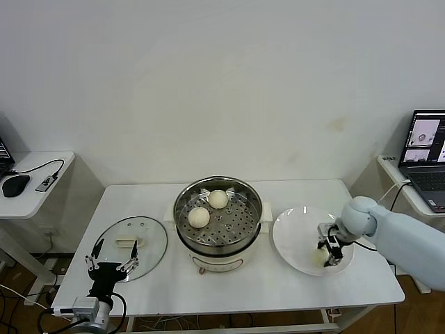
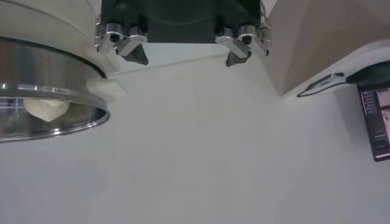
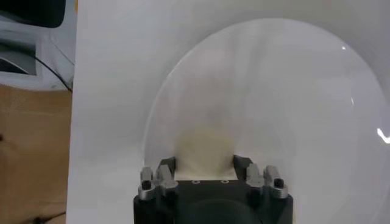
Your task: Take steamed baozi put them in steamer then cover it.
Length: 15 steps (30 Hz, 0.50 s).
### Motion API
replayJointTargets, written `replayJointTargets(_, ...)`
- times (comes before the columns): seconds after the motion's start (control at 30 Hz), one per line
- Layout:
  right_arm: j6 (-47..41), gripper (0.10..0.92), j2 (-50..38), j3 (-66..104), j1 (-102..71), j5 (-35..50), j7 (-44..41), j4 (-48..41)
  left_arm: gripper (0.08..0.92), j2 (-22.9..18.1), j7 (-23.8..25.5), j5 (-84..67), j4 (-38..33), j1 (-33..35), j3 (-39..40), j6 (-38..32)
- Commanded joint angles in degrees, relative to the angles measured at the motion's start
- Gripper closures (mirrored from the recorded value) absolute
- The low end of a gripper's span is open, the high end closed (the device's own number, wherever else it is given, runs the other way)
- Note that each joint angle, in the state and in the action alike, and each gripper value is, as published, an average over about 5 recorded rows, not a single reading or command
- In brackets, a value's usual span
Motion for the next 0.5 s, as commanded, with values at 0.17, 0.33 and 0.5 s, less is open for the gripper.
replayJointTargets(0.17, -0.5, 0.457, -1.6, -1.8, 13.3, 6.6, -1.6, 2.3, 0.177, 0.2, 0.1, -0.1, -0.6, -0.1, 0.0, 0.1)
replayJointTargets(0.33, -0.8, 0.457, -1.0, -4.4, 23.3, 12.3, -2.4, 3.2, 0.177, 0.2, 0.1, -0.2, -0.8, -0.1, 0.0, 0.1)
replayJointTargets(0.5, -0.5, 0.457, 2.6, -9.6, 35.0, 16.7, -2.5, 2.6, 0.177, 0.3, 0.0, -0.3, -1.3, 0.0, 0.1, 0.1)
